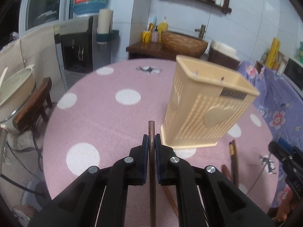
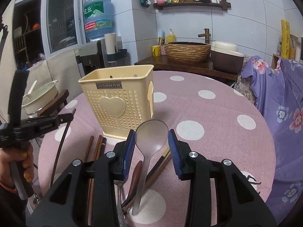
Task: Organize utensils
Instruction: 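Carry the chopstick and spoon over the beige utensil holder with both grippers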
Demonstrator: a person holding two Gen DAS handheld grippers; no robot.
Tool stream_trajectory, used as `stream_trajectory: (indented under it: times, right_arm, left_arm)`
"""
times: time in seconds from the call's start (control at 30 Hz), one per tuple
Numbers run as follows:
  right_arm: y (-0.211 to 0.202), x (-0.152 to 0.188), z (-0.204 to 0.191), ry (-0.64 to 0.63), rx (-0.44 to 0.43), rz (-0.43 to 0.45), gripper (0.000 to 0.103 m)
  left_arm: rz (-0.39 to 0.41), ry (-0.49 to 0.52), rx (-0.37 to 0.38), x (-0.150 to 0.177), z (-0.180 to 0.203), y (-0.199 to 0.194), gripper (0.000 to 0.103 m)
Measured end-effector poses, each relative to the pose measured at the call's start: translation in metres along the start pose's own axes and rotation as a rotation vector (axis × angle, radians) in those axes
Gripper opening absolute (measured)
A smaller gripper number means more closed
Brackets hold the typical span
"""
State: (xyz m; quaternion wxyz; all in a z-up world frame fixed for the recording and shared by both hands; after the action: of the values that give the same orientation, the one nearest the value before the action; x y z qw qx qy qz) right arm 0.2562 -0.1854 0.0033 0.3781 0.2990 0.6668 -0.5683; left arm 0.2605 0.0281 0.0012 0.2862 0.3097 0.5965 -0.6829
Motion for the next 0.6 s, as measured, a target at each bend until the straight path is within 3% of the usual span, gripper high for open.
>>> stream_trajectory:
  times: [0.23,0.6]
  right_arm:
    - [-0.013,-0.015,0.001,0.009,-0.020,0.027,0.036]
    - [-0.022,-0.030,-0.003,-0.009,-0.029,0.050,0.036]
  left_arm:
    - [0.121,0.027,0.006,-0.026,0.001,-0.033,0.008]
    - [0.193,-0.004,0.064,-0.039,-0.011,-0.054,0.008]
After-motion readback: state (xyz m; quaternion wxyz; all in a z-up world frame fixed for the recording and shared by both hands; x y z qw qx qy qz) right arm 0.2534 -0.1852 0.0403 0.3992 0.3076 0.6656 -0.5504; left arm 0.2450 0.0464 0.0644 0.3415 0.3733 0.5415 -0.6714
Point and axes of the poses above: each gripper's, at about its wrist camera, not at the fingertips, and y roughly the way its jaws point, z to its right, x to its underside, the point moved 3 cm from there along y, roughly the way its jaws point, and after that the axes turned 4 degrees about x, right-handed, at the moved point
